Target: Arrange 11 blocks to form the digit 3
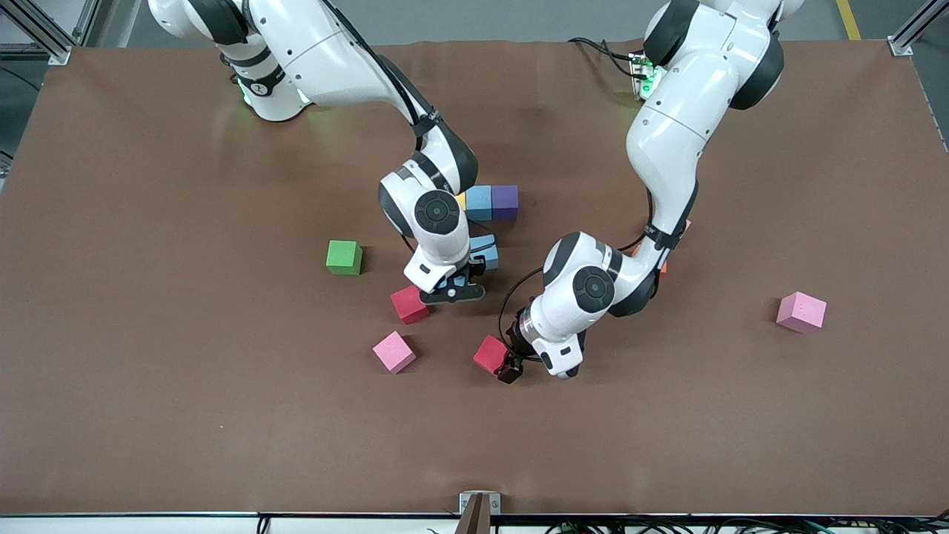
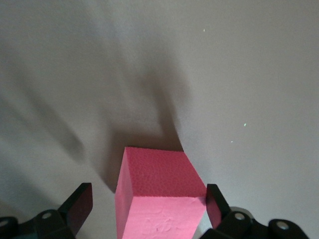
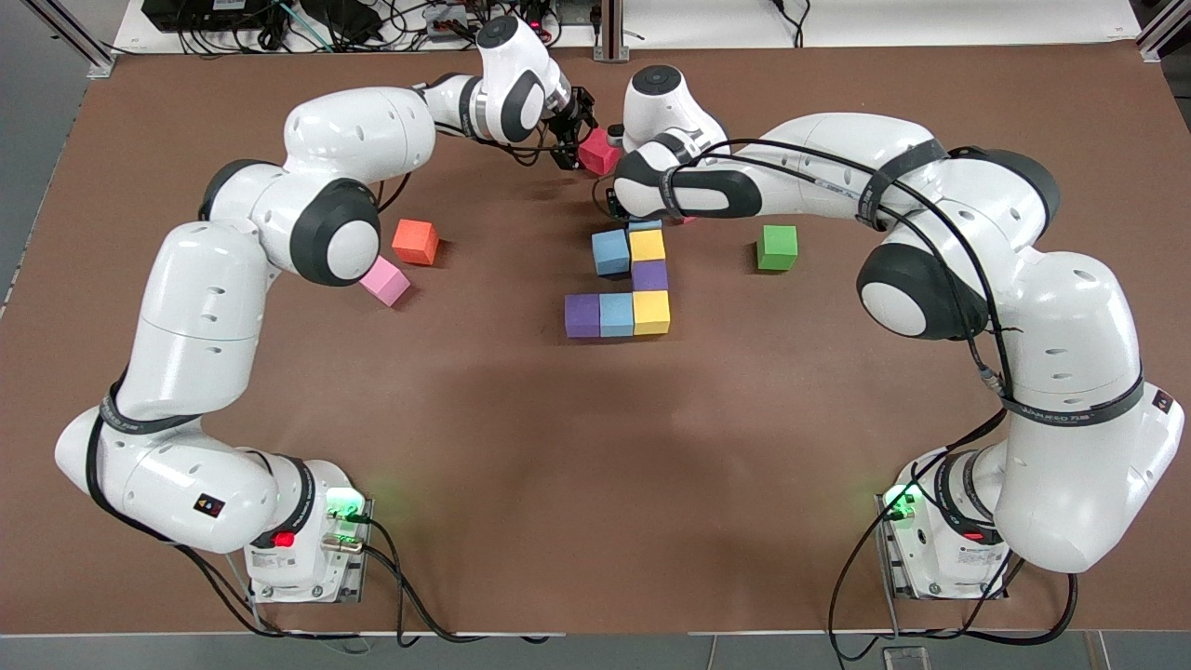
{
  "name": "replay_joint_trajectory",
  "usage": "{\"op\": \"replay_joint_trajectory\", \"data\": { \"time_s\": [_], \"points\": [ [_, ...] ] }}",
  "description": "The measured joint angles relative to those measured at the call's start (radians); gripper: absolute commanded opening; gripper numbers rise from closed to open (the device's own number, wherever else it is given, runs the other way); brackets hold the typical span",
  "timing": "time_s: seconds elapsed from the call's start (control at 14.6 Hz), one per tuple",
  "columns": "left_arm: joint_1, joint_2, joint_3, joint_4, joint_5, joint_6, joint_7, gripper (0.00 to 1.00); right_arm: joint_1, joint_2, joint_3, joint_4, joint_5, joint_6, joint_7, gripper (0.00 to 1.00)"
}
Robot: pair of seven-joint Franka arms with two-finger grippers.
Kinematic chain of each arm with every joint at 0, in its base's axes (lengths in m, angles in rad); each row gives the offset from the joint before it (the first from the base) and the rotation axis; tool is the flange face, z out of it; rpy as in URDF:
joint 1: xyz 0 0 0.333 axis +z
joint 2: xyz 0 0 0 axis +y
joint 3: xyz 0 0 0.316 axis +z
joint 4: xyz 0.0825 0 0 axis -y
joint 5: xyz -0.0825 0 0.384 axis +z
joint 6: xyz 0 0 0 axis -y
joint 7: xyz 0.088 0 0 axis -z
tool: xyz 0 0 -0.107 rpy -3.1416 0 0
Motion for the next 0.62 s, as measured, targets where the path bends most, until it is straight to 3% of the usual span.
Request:
{"op": "replay_joint_trajectory", "data": {
  "time_s": [0.41,0.48,0.55,0.62],
  "points": [
    [-0.002,0.003,-0.001,0.011,0.0,0.009,0.0,1.0,0.006,0.004,0.0,0.0,0.0,0.0,0.0,0.01],
    [-0.002,0.003,-0.001,0.014,0.0,0.009,0.0,1.0,0.007,0.005,0.0,0.0,0.0,0.0,0.0,0.05],
    [-0.002,0.003,-0.001,0.02,0.0,0.009,0.0,1.0,0.008,0.006,0.0,0.0,0.0,0.0,0.0,0.43],
    [-0.002,0.003,-0.001,0.025,0.0,0.009,0.0,1.0,0.008,0.007,0.0,0.0,0.0,0.0,0.0,0.98]
  ]
}}
